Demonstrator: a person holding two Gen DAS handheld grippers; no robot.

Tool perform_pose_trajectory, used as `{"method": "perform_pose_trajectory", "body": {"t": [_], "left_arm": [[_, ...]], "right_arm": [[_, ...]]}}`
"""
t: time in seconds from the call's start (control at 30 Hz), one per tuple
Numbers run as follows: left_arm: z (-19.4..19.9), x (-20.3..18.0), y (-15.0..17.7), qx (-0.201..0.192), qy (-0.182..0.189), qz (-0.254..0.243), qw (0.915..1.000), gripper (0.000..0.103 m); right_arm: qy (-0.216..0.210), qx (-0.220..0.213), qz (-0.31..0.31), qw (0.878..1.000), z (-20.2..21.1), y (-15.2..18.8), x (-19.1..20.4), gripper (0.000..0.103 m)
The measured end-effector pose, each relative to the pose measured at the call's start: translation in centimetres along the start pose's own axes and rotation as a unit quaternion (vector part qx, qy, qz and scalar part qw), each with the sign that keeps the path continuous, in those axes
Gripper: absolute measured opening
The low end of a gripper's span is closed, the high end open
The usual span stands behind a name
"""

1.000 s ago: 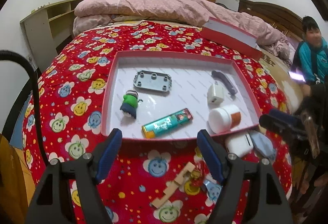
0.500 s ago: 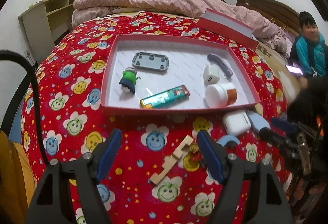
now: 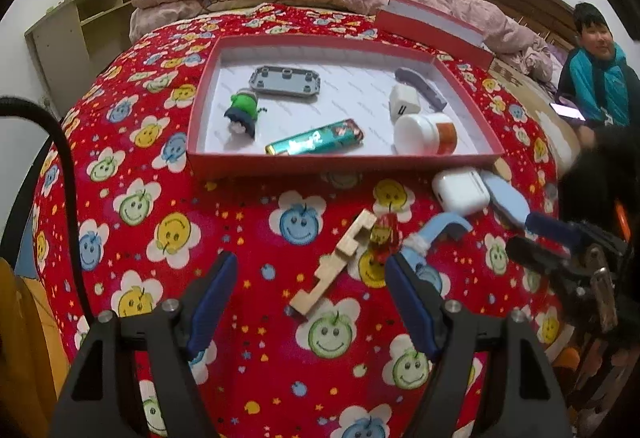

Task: Organize rigid objects
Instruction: 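Withdraw both grippers from the tray toward the remaining objects, then grasp the light blue bent handle with the right gripper while the left gripper grasps the wooden block piece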

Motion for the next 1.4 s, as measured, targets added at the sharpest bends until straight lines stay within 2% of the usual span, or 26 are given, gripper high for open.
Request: {"method": "perform_pose_trajectory", "body": {"t": [0.33,0.47,0.53,0.57,0.63,0.73,0.83,1.03,1.27,1.3,1.4], "left_arm": [[-0.9,1.8,1.4,0.013,-0.04,-0.005,0.9991,0.079],[-1.2,3.4,1.3,0.003,-0.081,0.007,0.9967,0.079],[-1.1,3.9,1.2,-0.001,-0.077,0.019,0.9969,0.079],[-1.0,4.3,1.1,-0.004,-0.08,0.026,0.9964,0.079],[-0.8,5.0,0.9,-0.012,-0.096,0.031,0.9948,0.079],[-0.5,6.3,0.6,-0.021,-0.117,0.045,0.9919,0.079],[-0.2,7.4,0.4,-0.027,-0.118,0.066,0.9904,0.079],[0.1,8.3,0.7,-0.029,-0.114,0.077,0.9901,0.079],[0.1,8.1,0.7,-0.029,-0.099,0.069,0.9923,0.079],[0.1,8.0,0.7,-0.029,-0.098,0.067,0.9925,0.079],[-0.1,7.6,0.7,-0.029,-0.092,0.061,0.9935,0.079]], "right_arm": [[-0.017,0.008,0.019,1.0,-0.6,0.6,2.0,0.059],[-0.025,0.009,0.036,0.999,-0.7,0.8,3.3,0.059],[-0.021,0.002,0.041,0.999,-0.9,0.6,3.7,0.06],[-0.02,0.002,0.041,0.999,-1.0,0.5,3.7,0.062],[-0.022,0.007,0.036,0.999,-1.6,0.3,3.9,0.075],[-0.036,0.017,0.033,0.999,-2.3,0.2,4.7,0.079],[-0.044,0.019,0.035,0.998,-2.8,-0.2,5.7,0.088],[-0.034,0.02,0.065,0.997,-4.0,-0.7,8.1,0.09],[-0.01,0.026,0.084,0.996,-5.0,-0.8,8.7,0.09],[-0.007,0.026,0.086,0.996,-5.0,-0.7,8.7,0.089],[0.014,0.017,0.085,0.996,-5.0,-0.8,8.3,0.076]]}}
Point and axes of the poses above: each gripper's, at about its wrist camera, not at the fingertips, and z roughly against the way its jaws point, x to its left, y to its underside, the point moved 8 cm from there along -z, roughly the way its jaws point, and after that the axes turned 10 degrees about y, right-handed, at the moved point
